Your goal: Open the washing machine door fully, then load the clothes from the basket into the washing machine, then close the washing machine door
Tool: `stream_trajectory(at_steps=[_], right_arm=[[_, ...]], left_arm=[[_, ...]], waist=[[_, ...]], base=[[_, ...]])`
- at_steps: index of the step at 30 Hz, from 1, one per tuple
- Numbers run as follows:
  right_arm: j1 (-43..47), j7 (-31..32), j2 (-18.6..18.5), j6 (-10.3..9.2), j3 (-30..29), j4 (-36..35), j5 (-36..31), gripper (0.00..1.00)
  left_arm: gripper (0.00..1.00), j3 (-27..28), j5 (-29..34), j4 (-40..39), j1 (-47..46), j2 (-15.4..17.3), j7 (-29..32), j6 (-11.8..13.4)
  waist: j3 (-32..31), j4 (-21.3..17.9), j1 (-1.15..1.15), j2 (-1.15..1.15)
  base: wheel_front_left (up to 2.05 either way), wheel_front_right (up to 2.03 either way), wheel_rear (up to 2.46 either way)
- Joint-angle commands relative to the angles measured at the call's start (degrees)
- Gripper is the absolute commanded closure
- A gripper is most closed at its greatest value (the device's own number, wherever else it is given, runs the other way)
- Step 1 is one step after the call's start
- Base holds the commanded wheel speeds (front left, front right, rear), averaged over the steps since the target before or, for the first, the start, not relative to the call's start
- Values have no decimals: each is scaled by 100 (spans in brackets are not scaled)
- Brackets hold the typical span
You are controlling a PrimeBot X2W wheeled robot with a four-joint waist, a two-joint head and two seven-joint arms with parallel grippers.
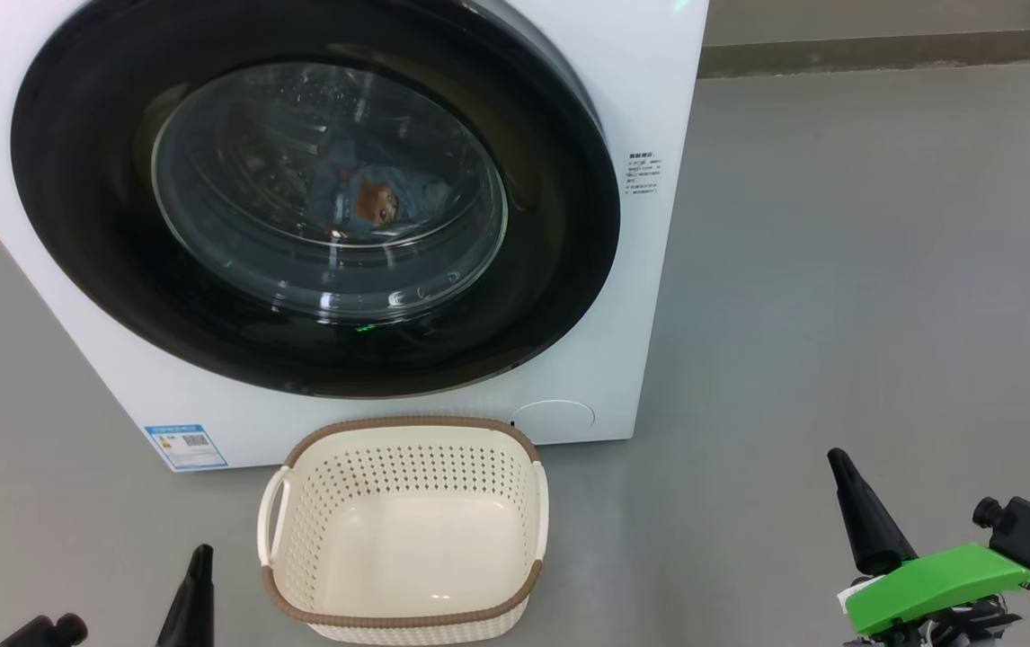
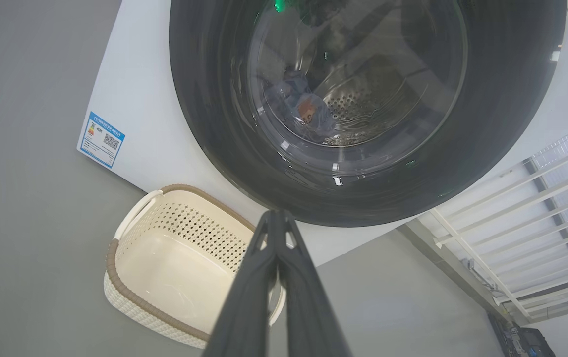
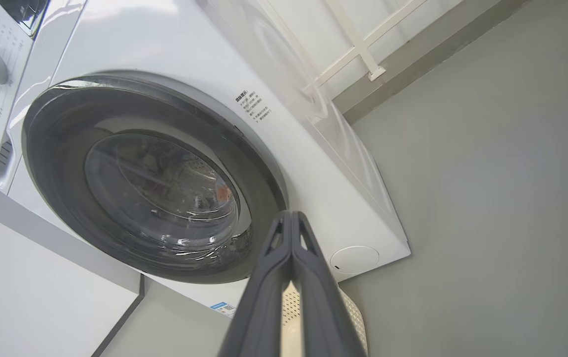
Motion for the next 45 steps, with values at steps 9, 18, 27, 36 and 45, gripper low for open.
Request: stream_trajectory(at_steps=[9, 18, 27, 36, 45], right_arm=[[-132, 160, 52, -6, -132, -171, 615, 100], [-127, 312, 119, -7, -254, -180, 1099, 100], [-122, 465, 187, -8, -378, -189, 1584, 100], [-117, 619, 255, -9, -502, -197, 2068, 100], [-112, 773, 324, -10, -626, -206, 2552, 100]], left_arm=[[100, 235, -545, -84, -310, 26, 177, -8], [100, 330, -1001, -66, -367, -16, 328, -9], [100, 427, -1459, -47, -425, -59, 480, -10], [100, 523, -1916, -29, -482, -101, 633, -11], [100, 620, -2373, -10, -540, -144, 786, -13]], waist=[[11, 10, -1, 0], [22, 20, -1, 0], [33, 30, -1, 0], [44, 39, -1, 0], [55, 49, -1, 0]], base=[[0, 0, 0], [0, 0, 0], [0, 0, 0], [0, 0, 0], [0, 0, 0]])
